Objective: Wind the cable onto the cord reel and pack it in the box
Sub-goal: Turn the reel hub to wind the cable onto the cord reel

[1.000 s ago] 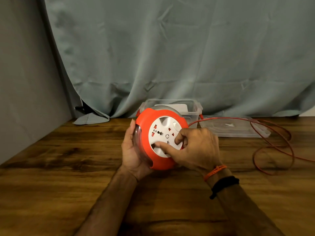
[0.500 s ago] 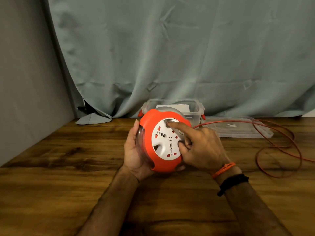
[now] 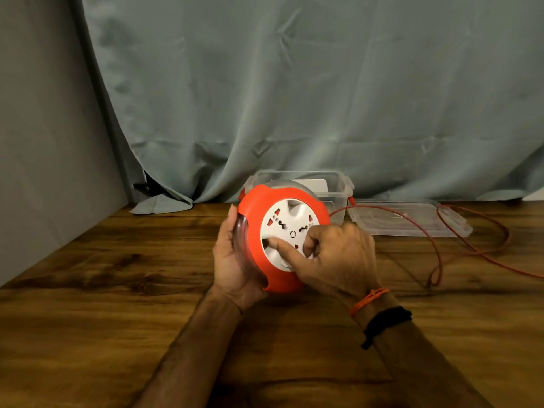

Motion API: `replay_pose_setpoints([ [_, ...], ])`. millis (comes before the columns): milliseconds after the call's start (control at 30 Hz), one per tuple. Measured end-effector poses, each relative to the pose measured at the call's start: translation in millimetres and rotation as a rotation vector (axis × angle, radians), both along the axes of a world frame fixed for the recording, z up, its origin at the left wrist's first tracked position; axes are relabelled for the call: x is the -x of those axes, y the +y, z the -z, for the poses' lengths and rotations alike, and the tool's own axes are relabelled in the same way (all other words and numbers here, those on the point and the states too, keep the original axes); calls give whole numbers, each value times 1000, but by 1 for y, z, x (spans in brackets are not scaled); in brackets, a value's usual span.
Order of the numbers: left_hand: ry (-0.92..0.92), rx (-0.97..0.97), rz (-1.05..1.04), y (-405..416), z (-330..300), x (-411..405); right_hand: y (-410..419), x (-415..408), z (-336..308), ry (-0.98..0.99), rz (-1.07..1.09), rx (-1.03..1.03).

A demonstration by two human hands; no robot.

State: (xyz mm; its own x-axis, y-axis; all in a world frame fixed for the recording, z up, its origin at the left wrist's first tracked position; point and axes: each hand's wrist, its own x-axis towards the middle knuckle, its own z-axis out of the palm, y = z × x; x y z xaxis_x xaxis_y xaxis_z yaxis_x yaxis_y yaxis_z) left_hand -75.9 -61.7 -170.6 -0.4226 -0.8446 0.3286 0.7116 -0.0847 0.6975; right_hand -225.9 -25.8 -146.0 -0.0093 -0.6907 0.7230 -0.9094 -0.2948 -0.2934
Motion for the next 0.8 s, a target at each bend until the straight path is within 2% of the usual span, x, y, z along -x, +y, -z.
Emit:
replay_pose_setpoints([
  [167, 43, -18, 61, -2, 0, -2, -1, 15, -10, -34, -171, 8],
  [300, 43, -28, 79, -2, 3, -3, 0, 22, -12, 21, -255, 10],
  [567, 12, -47, 83, 0, 2, 0, -2, 24, -8, 174, -200, -87],
  [800, -38, -54, 196, 4, -1, -1, -2, 25, -6, 168, -121, -1],
])
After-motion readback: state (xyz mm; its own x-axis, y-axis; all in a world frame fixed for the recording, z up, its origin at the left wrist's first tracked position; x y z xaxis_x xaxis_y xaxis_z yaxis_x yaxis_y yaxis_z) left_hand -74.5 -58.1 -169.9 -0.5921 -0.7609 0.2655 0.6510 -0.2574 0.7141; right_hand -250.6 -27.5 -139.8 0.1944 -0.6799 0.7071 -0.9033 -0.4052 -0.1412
